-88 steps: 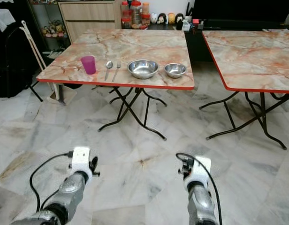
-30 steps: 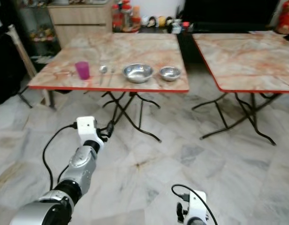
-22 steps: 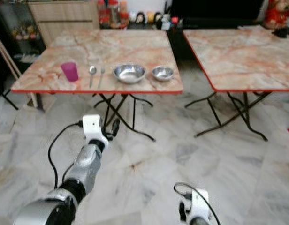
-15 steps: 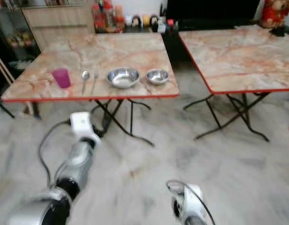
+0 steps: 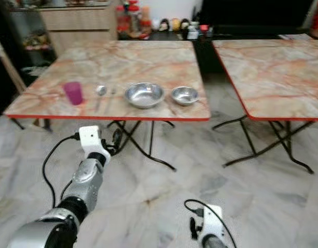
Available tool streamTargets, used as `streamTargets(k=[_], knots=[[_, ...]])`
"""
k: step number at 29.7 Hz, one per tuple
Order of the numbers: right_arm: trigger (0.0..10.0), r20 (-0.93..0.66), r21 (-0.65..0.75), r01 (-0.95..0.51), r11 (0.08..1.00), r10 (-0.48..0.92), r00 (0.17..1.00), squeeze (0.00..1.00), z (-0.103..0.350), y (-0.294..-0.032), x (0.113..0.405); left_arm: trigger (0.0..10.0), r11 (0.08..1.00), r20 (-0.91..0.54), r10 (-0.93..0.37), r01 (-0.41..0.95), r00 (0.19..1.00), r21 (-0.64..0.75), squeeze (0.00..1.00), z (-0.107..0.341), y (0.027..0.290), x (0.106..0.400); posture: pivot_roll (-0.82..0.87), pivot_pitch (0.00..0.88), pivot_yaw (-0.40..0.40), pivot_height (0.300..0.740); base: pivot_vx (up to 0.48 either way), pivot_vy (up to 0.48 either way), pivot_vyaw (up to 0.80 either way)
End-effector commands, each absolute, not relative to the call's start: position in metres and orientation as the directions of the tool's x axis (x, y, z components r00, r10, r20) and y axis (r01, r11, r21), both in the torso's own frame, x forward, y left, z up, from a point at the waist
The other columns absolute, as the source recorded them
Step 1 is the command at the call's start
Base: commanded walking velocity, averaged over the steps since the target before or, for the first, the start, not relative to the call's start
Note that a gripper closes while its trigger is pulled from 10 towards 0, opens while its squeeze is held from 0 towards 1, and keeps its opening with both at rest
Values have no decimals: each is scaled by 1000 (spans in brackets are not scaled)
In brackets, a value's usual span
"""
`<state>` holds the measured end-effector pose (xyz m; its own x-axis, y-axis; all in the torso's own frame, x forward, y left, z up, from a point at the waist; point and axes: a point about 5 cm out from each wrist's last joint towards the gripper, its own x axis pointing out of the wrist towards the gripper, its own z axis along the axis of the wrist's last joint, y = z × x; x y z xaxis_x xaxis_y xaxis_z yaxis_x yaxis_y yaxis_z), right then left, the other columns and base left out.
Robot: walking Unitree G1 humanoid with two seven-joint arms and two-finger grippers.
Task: Setting the table
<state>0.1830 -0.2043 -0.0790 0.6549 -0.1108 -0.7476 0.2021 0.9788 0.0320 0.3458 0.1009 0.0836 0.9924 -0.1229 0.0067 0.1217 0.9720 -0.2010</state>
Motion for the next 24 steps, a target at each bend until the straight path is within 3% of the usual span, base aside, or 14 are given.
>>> streamTargets(k=[1, 6, 22, 24], knots=[[10000, -737, 65, 199, 978, -87, 670, 0, -77, -193, 190, 10000, 979, 18, -88, 90, 996, -181, 0, 87, 116, 349, -33, 0, -10, 740, 375, 0, 0], [10000, -738, 72, 215, 974, -93, 668, 0, -78, -193, 190, 10000, 979, 16, -91, 93, 996, -180, 0, 87, 116, 349, -33, 0, -10, 740, 376, 0, -699], [10000, -718, 50, 174, 983, -86, 690, 0, -75, -193, 193, 10000, 981, 25, -81, 84, 996, -176, 0, 89, 118, 350, -32, 0, -11, 740, 377, 0, 0], [10000, -718, 51, 171, 984, -83, 691, 0, -75, -193, 193, 10000, 981, 28, -78, 82, 997, -175, 0, 90, 119, 351, -31, 0, -10, 740, 379, 0, 800]])
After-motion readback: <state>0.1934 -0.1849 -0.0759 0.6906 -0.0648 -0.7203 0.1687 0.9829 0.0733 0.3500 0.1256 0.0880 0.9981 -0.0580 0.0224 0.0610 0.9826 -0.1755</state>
